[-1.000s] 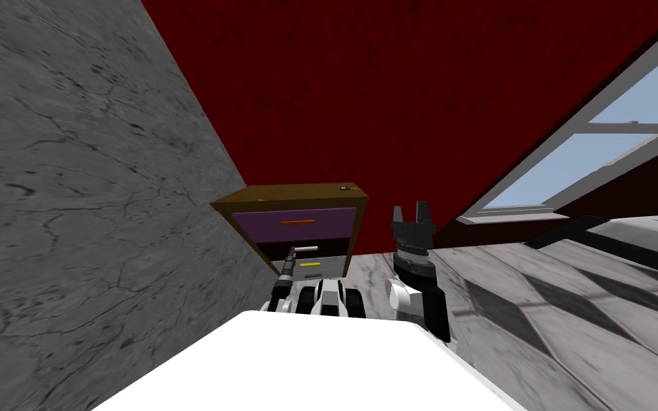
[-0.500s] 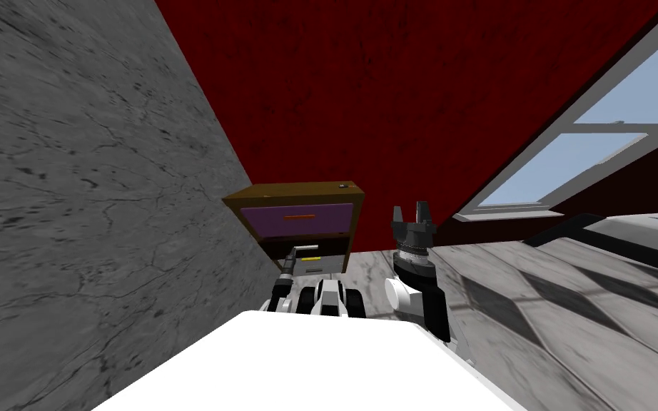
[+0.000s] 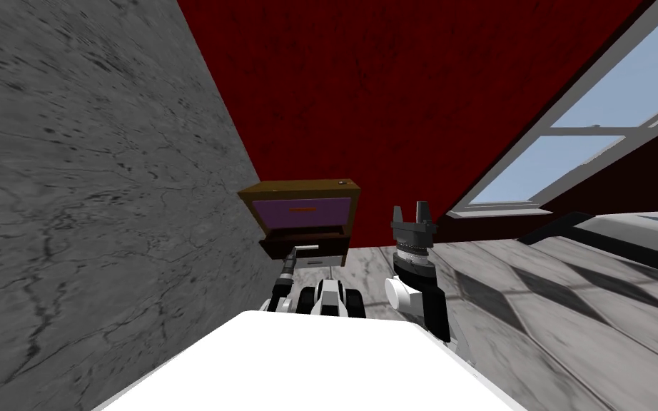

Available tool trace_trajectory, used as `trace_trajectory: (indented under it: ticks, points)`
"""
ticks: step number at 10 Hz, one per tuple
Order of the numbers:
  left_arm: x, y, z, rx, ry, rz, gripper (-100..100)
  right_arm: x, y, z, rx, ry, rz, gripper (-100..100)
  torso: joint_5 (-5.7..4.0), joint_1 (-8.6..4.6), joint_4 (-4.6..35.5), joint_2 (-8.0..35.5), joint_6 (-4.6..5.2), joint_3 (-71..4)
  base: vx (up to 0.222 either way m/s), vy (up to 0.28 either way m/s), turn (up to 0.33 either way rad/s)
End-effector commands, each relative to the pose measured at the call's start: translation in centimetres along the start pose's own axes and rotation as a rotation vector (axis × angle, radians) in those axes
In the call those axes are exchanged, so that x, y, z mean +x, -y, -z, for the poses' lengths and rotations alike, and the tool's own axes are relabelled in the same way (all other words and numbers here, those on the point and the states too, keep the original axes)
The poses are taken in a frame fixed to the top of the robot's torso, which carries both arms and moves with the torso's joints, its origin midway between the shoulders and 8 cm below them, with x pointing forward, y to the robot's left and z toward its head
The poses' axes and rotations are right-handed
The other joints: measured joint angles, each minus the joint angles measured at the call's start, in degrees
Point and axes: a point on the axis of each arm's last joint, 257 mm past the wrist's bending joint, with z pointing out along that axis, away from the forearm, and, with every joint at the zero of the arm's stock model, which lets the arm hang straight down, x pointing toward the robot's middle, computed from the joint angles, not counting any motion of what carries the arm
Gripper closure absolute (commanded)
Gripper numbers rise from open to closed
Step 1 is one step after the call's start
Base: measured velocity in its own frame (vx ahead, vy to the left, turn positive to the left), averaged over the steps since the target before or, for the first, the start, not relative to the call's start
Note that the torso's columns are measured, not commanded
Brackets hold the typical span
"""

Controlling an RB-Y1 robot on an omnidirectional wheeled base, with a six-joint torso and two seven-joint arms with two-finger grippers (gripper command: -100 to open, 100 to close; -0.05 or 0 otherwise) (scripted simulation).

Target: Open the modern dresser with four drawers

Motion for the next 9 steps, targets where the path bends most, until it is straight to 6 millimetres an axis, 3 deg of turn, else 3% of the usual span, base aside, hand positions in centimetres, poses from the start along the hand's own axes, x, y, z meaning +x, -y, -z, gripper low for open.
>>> trace_trajectory:
  ticks: [1, 2, 9]
  points:
    - [0.2, -0.8, 0.7, -0.028, -0.007, -0.002, 100, 0.0, 0.0, 0.0, 0.000, 0.000, 0.000, 0, 0.01, 0.11, 0.0, 0.0, 0.01, 0.0, -0.224, -0.001, 0.006]
    - [0.1, 0.3, -0.8, -0.007, -0.009, 0.000, -100, 0.0, 0.0, 0.0, 0.000, 0.000, 0.000, 0, 0.03, 0.22, 0.0, 0.0, -0.04, 0.0, -0.144, -0.010, 0.020]
    - [-0.2, 3.0, -6.6, -0.003, -0.026, -0.002, -100, 0.0, 0.0, 0.0, 0.000, 0.000, 0.000, 0, -0.14, -0.07, 0.3, 0.2, 0.02, 0.1, -0.054, -0.011, 0.024]
